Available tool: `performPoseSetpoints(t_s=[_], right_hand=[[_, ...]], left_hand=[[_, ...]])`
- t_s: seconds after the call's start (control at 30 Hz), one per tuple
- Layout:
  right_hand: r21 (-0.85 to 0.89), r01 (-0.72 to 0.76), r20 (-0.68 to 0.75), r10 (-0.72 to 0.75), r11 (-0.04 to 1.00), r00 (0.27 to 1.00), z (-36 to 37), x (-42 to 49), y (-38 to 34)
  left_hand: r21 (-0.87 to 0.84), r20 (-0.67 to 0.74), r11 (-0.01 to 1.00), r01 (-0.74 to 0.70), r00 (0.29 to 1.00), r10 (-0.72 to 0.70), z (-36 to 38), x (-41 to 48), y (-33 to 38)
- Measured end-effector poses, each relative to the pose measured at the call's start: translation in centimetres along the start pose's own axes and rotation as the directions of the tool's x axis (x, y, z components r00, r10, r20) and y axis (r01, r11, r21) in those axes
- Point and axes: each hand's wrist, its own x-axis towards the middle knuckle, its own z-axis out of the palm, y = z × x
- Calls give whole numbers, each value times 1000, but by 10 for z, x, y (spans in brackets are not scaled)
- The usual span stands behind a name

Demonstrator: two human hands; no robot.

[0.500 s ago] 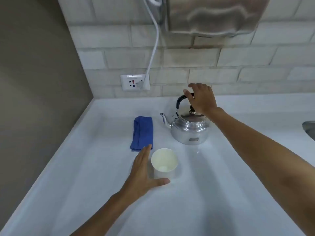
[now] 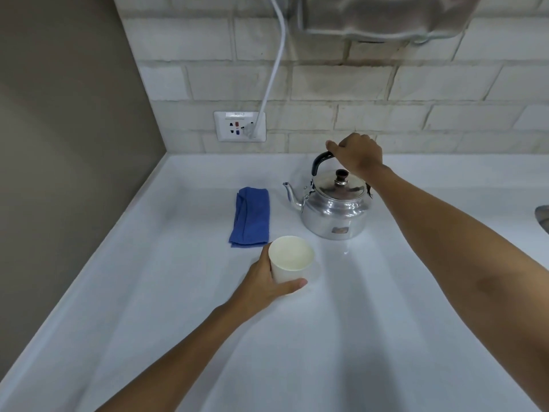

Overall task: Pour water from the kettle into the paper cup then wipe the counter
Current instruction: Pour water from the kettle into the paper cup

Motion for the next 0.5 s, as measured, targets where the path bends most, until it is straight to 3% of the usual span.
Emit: performPoseSetpoints(t_s=[0.17, 0.5], right_hand=[[-17, -6, -2, 6, 1000, 1000, -6, -11, -1], [-58, 137, -43, -139, 989, 989, -43, -40, -5]], left_hand=[[0, -67, 1000, -2, 998, 2, 3, -3, -2], [11, -109, 1000, -1, 994, 2, 9, -7, -5]])
